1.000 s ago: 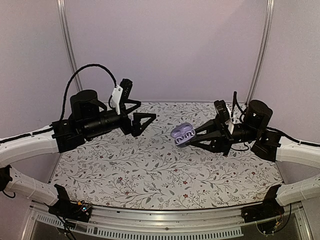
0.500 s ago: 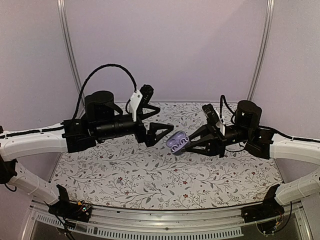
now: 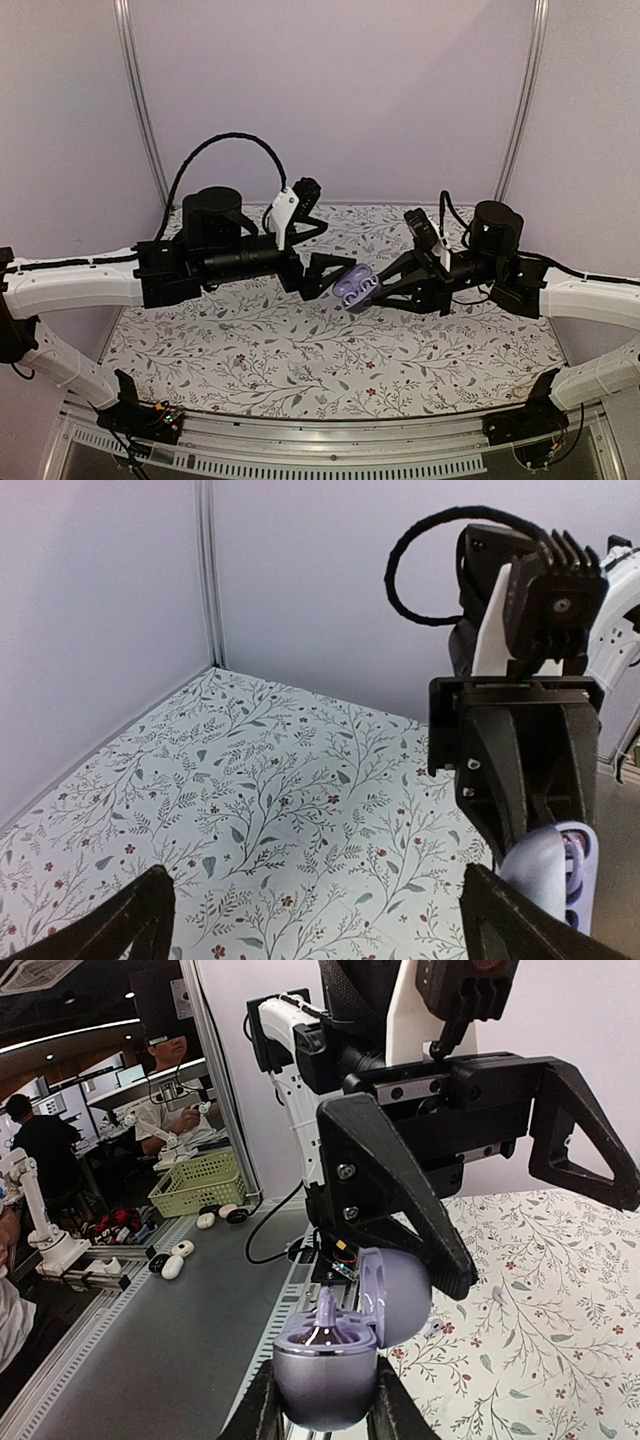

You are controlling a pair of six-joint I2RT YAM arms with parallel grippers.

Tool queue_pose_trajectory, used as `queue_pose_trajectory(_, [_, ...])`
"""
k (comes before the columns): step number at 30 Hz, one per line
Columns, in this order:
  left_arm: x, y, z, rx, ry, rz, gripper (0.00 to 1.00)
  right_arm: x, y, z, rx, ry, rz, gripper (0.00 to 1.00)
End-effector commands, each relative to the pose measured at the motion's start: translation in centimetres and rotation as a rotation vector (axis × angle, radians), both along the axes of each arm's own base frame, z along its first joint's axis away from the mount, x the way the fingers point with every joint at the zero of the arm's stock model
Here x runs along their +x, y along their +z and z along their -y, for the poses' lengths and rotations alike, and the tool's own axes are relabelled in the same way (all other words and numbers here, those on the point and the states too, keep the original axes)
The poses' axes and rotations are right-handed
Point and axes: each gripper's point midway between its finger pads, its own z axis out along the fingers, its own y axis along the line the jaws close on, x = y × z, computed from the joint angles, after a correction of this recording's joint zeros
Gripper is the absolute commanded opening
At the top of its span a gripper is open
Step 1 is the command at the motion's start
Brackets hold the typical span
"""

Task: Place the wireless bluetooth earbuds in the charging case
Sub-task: Close the charging case at the charging case, then place the charging case with the earbuds at the center of the board.

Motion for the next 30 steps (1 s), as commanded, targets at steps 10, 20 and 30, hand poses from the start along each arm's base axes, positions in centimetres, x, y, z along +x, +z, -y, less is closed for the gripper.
queue_pose_trajectory(10, [-3.7, 1.9, 1.0, -0.007, -0.102, 0.055, 1.00, 2.3, 1.7, 0.4, 0.032, -0.087, -0.030, 0.00])
queue_pose_trajectory(20, [2.0, 0.5, -1.7, 0.018, 0.147, -0.057, 1.00, 8.5, -0.5, 2.0, -0.014, -0.301, -0.120, 0.00])
queue_pose_trajectory(30, [8.5, -2.7, -8.4, -0.065, 0.345, -0.280, 1.00, 21.7, -10.2, 6.1, -0.153, -0.603, -0.379, 0.00])
